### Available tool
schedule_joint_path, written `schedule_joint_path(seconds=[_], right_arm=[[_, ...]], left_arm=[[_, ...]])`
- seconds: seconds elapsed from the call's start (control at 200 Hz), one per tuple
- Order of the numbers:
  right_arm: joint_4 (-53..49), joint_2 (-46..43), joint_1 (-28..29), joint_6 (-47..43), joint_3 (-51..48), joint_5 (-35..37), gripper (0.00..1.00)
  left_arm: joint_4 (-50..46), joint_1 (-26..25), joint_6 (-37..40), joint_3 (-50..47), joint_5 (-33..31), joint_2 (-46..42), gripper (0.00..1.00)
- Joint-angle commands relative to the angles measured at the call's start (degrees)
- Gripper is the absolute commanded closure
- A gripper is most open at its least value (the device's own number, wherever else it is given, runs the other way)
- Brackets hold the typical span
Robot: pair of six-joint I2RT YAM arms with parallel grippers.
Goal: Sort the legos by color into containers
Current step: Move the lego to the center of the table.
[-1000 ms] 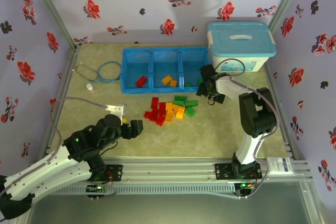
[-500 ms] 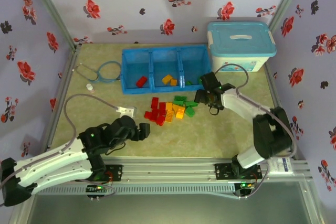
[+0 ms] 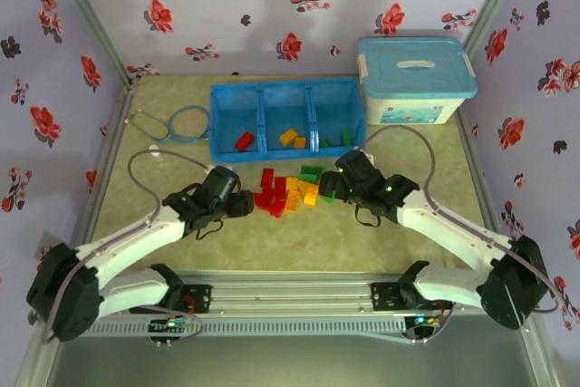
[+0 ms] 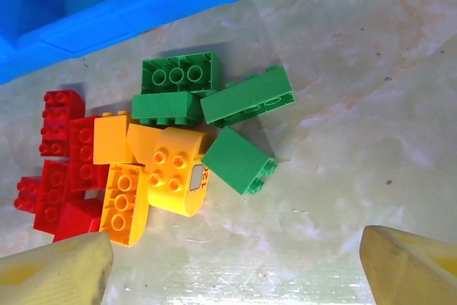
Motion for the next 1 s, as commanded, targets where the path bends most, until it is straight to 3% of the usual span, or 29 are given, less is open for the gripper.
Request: schedule_joint_path(seconds=[0.0,0.405,0.755,0.995], right_arm=[[-0.2,-4.0,0.8,2.8,-2.7,1.7,0.10],[4.5,-5.8,0.7,1.6,-5.3,1.1,0.10],[7.6,-2.2,0.7,1.7,-4.4,0.4,0.10],[7.4,-2.1,0.7,1.5,-3.3,1.3,0.10]], left_arm=[[3.9,2.3,4.2,3.6,6.4,4.6,0.35],[5.7,6.0,6.7,10.8,8.9,19.5,0.49],[7.0,6.0,6.3,10.7,9.3,24.5,0.60],[6.3,8.5,5.4,7.9,8.0,23.0,0.64]])
